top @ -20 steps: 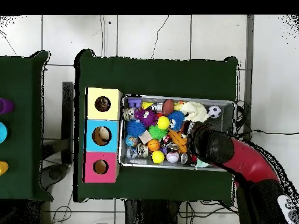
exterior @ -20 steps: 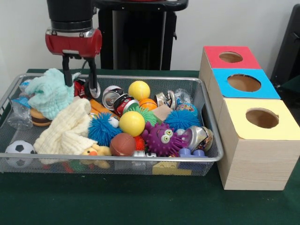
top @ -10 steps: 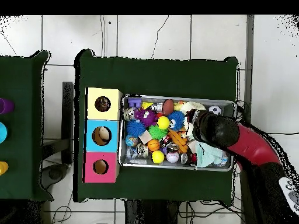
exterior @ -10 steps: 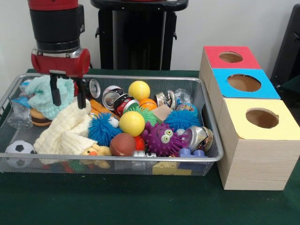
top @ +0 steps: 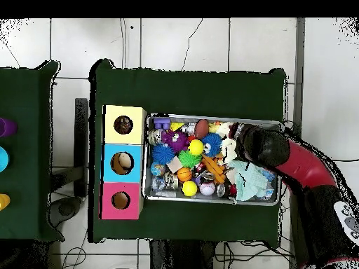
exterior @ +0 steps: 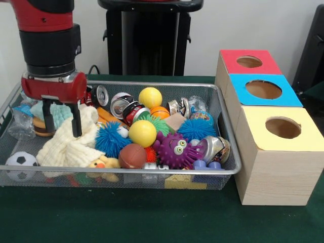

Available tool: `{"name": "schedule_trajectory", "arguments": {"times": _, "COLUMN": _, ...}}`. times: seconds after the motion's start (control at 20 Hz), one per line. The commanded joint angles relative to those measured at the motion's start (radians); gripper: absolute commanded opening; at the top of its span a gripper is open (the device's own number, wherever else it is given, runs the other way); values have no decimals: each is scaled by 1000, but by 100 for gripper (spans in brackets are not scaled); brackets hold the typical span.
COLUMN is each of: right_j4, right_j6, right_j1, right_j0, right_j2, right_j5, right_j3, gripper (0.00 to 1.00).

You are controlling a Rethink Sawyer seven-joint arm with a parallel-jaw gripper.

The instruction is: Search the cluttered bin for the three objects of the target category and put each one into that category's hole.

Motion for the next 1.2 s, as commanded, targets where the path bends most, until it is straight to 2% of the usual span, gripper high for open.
{"name": "schedule_trajectory", "arguments": {"times": 0.05, "right_j4": -9, "right_j6": 69, "right_j1": 98, "right_j0": -4, "right_j2": 58, "right_j5": -8, "right_j3": -34, "gripper": 100}}
{"name": "schedule_trajectory", "arguments": {"times": 0.35, "right_j4": -32, "right_j6": 89, "right_j1": 109, "right_j0": -30, "right_j2": 71, "right_j5": -112, "right_j3": 46, "gripper": 100}}
{"name": "schedule_trajectory", "arguments": {"times": 0.55, "right_j4": -48, "right_j6": 82, "right_j1": 125, "right_j0": -52, "right_j2": 83, "right_j5": -158, "right_j3": 69, "gripper": 100}}
{"name": "schedule_trajectory", "arguments": {"times": 0.75, "right_j4": -81, "right_j6": 49, "right_j1": 195, "right_j0": -94, "right_j2": 114, "right_j5": -228, "right_j3": 57, "gripper": 100}}
{"name": "schedule_trajectory", "arguments": {"times": 0.95, "right_j4": -108, "right_j6": 21, "right_j1": 244, "right_j0": -130, "right_j2": 142, "right_j5": -251, "right_j3": 42, "gripper": 100}}
{"name": "schedule_trajectory", "arguments": {"times": 1.2, "right_j4": -152, "right_j6": 33, "right_j1": 290, "right_j0": -166, "right_j2": 168, "right_j5": -333, "right_j3": 55, "gripper": 100}}
